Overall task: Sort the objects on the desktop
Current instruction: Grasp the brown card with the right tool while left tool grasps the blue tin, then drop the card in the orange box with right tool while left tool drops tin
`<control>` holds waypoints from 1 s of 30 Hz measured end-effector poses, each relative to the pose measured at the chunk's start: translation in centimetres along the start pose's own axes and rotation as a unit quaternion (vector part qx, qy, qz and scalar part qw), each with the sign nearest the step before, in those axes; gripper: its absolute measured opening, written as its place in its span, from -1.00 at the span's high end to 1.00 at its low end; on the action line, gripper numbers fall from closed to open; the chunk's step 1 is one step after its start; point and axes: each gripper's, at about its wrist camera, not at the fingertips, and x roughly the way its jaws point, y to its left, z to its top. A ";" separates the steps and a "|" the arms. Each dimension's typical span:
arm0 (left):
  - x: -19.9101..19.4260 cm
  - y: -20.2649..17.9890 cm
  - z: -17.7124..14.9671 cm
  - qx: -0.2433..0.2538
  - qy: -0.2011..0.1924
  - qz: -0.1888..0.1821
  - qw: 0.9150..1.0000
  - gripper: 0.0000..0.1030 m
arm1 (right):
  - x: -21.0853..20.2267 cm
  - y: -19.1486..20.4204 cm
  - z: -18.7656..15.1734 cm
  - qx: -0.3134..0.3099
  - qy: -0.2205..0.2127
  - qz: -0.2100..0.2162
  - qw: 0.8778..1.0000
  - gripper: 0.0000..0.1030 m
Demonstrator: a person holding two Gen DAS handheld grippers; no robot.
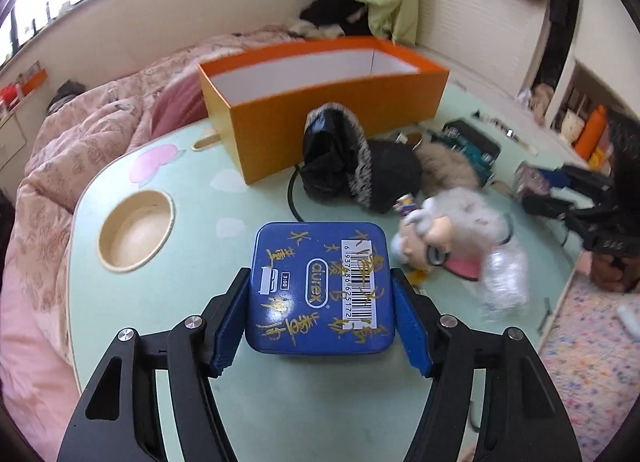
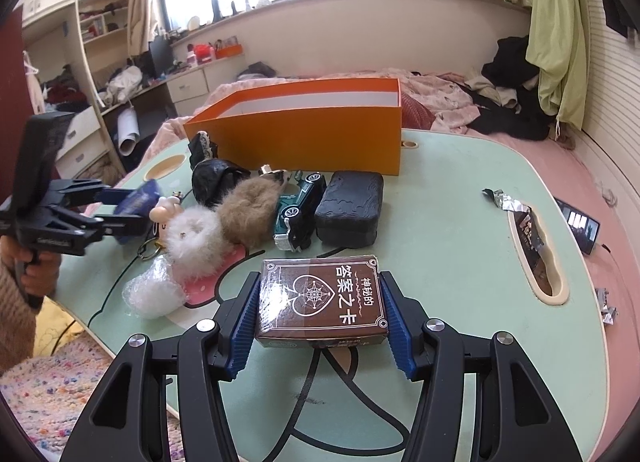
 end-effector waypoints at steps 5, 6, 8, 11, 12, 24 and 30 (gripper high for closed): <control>-4.6 -0.9 1.4 -0.026 -0.072 0.003 0.997 -0.29 | -0.5 0.4 1.6 -0.005 -0.011 0.008 1.000 -0.08; -5.1 -1.0 2.2 -0.028 -0.082 0.004 0.996 -0.29 | -0.6 0.4 2.3 -0.004 -0.014 0.010 1.000 -0.08; -5.8 -1.2 4.2 -0.031 -0.101 0.008 0.994 -0.29 | -0.4 0.4 4.3 0.002 -0.020 0.017 1.000 -0.08; -5.6 -1.1 7.7 -0.036 -0.113 0.021 0.993 -0.29 | 0.5 0.5 8.2 -0.001 -0.032 0.010 0.999 -0.08; -5.2 -0.9 8.7 -0.036 -0.112 0.026 0.993 -0.29 | 1.0 0.6 9.4 -0.003 -0.032 0.007 0.999 -0.08; 3.3 2.6 16.4 -0.109 -0.065 0.096 0.987 -0.30 | 9.8 -0.6 18.3 0.010 -0.008 -0.090 0.996 -0.48; -0.5 1.4 13.4 -0.091 -0.106 0.109 0.984 -0.64 | 5.0 -0.1 15.8 0.012 -0.047 -0.070 0.996 -0.81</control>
